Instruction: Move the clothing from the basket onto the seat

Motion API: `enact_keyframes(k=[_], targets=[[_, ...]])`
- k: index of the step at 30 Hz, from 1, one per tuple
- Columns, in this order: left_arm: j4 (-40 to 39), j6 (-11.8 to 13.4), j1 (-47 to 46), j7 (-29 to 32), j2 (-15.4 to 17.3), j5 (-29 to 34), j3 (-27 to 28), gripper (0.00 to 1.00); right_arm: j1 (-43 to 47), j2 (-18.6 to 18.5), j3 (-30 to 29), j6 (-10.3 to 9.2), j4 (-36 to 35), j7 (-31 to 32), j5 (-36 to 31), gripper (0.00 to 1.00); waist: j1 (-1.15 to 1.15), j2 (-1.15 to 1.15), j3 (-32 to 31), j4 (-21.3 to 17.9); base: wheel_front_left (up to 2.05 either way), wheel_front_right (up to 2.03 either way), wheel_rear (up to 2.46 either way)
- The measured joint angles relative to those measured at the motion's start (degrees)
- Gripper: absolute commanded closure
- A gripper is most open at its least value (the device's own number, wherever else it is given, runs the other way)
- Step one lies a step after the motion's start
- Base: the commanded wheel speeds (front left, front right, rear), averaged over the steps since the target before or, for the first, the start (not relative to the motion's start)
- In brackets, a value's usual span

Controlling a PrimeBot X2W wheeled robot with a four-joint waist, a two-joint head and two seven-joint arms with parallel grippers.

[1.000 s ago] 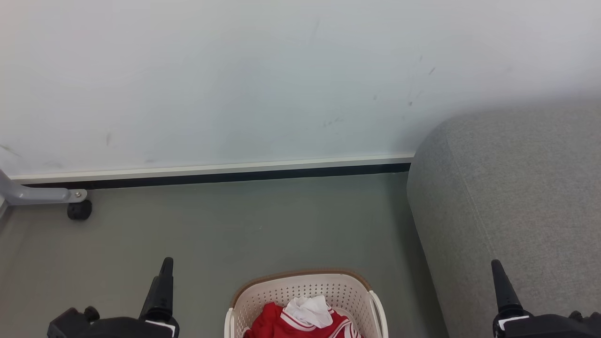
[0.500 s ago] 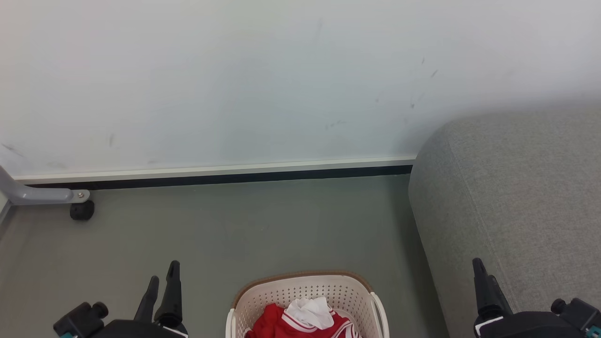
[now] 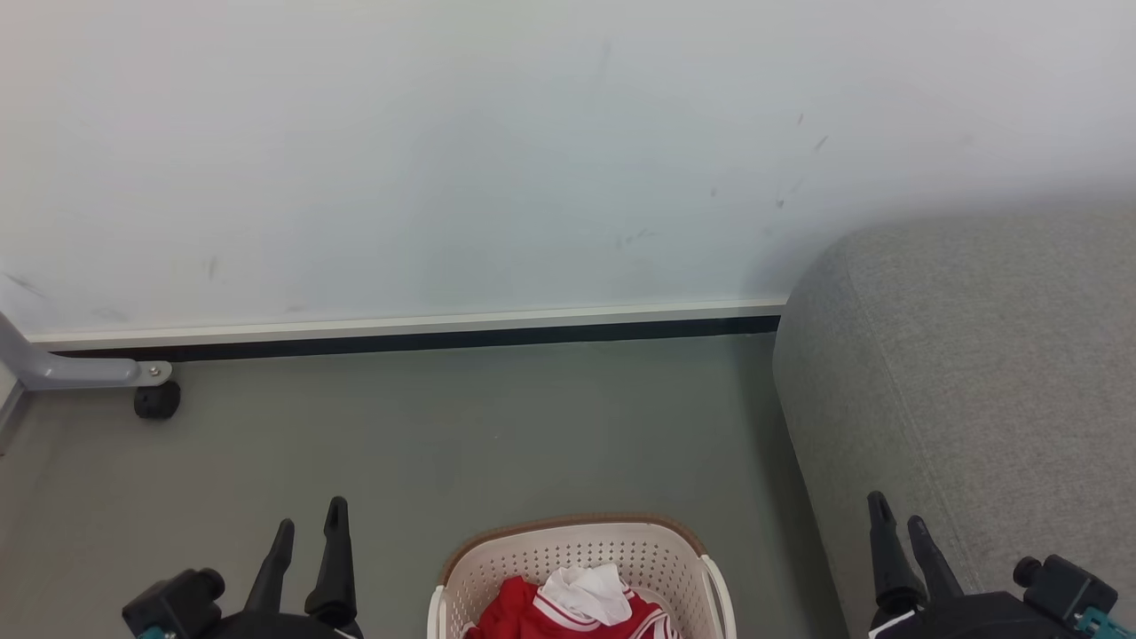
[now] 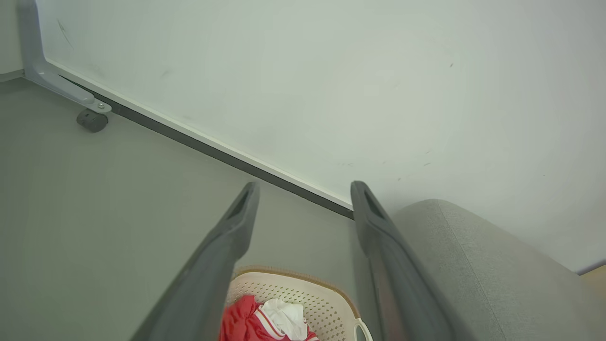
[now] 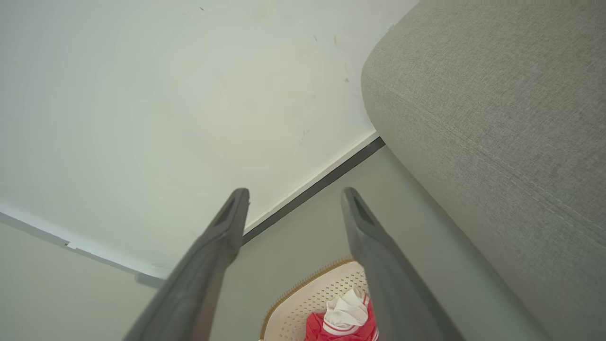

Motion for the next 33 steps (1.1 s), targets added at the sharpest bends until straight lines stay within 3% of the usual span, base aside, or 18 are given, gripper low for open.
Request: enact_keyframes(k=[33], targets=[[1.5,4.0,3.3,-6.3,-0.1,25.5,-0.4,0.00,2.2,-2.3,7.0,-2.13,-1.0,-6.0,-21.4,0.00,-0.01,0.00,-0.8,0.3,0.00,0.00,0.00]])
